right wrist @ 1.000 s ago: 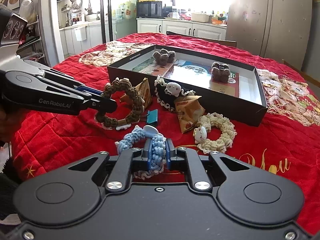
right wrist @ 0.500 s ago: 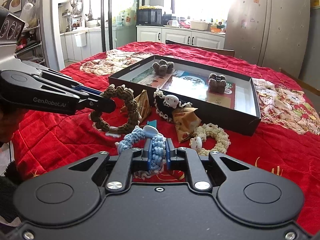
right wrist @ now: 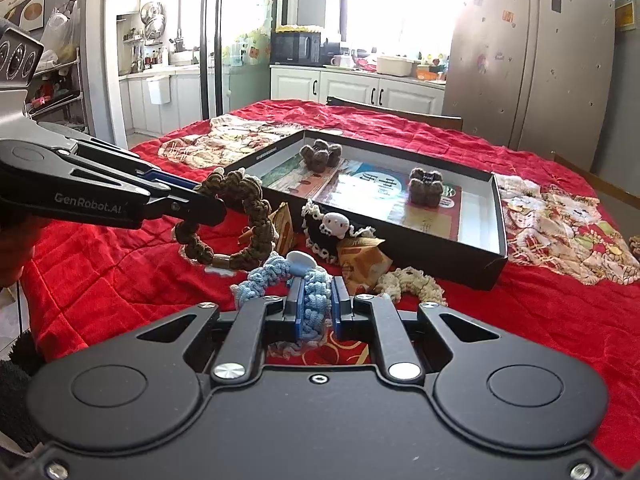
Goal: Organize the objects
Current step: 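Lift both rings and carry them toward the black box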
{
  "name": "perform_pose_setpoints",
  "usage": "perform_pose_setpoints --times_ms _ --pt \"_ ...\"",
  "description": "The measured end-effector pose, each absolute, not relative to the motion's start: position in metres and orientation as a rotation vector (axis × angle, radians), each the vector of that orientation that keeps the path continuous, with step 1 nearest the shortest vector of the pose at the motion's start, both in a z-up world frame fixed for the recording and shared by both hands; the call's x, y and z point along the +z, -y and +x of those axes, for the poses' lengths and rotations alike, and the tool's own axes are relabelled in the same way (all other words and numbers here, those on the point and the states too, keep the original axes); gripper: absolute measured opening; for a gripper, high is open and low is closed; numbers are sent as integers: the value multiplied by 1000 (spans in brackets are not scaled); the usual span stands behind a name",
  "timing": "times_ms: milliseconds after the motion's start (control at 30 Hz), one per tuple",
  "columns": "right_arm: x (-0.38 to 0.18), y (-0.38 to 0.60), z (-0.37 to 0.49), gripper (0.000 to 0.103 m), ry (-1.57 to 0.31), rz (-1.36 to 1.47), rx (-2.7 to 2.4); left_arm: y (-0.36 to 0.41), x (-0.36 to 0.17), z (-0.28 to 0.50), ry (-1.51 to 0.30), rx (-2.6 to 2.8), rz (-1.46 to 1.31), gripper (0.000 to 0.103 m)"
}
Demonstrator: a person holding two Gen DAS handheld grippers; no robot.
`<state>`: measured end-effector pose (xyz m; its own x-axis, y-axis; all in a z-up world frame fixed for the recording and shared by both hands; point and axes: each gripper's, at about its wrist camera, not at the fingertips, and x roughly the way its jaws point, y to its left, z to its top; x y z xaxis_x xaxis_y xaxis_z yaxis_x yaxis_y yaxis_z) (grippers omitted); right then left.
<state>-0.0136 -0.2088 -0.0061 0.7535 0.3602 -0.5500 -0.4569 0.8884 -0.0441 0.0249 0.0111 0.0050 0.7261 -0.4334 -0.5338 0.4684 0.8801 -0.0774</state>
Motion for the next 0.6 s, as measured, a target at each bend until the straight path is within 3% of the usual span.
perform_pose_setpoints --times_ms 600 --pt "20 216 -9 13 -492 -197 411 -9 27 31 -504 -491 83 16"
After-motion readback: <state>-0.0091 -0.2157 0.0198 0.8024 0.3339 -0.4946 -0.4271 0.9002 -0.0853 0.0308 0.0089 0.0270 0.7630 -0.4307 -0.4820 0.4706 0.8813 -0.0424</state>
